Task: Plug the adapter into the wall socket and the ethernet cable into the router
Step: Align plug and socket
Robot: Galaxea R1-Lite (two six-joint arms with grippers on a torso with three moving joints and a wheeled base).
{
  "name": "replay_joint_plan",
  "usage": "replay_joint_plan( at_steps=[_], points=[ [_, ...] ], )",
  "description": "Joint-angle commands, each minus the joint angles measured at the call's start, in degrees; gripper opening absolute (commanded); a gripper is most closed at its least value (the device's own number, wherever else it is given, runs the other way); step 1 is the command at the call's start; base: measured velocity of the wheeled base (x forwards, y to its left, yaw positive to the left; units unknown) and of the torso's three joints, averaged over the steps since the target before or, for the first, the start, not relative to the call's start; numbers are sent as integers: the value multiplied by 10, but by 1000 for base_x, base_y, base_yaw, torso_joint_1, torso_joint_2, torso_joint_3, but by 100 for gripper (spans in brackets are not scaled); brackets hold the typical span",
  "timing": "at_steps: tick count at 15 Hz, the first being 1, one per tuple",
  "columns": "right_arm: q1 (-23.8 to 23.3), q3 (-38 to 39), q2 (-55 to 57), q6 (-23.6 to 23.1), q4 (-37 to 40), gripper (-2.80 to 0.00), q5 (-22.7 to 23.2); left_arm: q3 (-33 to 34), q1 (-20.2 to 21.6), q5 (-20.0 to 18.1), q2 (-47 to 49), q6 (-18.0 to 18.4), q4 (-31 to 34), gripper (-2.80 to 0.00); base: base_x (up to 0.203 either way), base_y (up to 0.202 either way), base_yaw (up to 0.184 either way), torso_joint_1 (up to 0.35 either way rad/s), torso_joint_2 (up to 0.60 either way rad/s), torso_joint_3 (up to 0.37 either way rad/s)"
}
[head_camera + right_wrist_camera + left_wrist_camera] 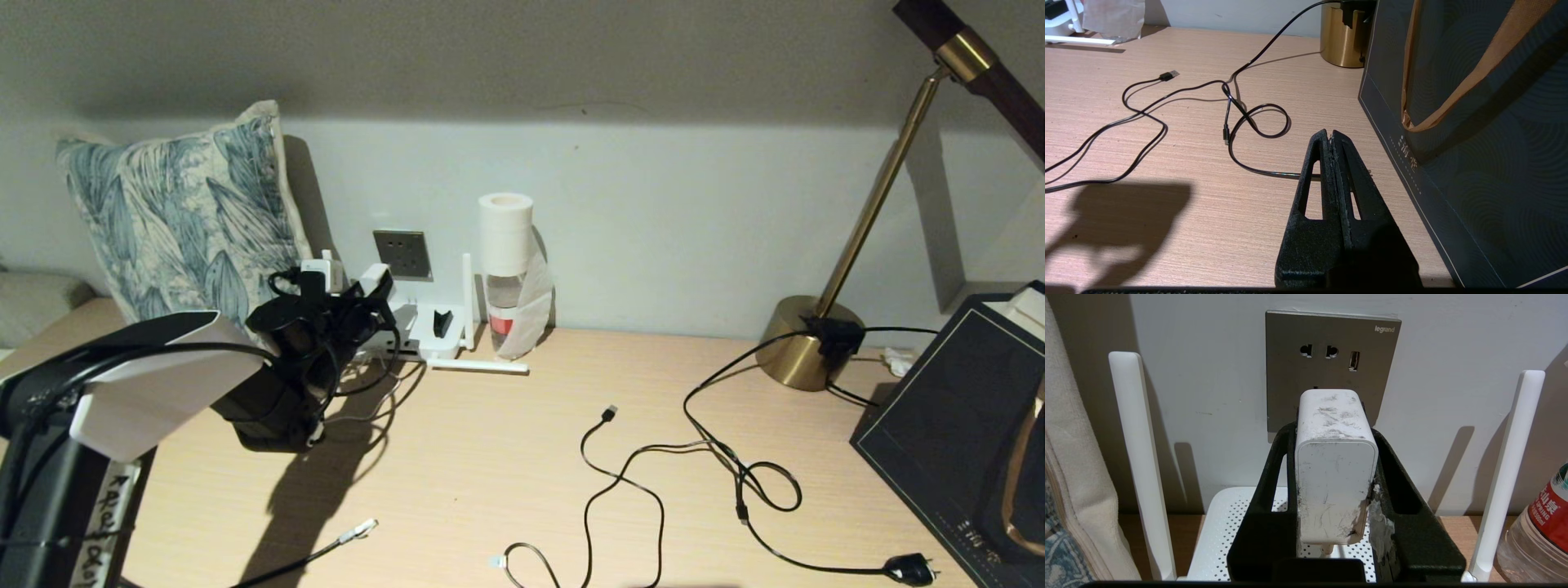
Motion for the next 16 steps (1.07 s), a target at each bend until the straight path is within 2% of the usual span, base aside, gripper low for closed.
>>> replay_joint_plan(
  at_steps=[1,16],
  points=[
    [0,0,0,0,0,-280,0,-11,0,-2,8,-1,-4,-280,0,0,0,0,0,0],
    [0,0,0,0,0,-280,0,-64,-4,-8,32,0,6,-280,0,0,0,0,0,0]
  ],
)
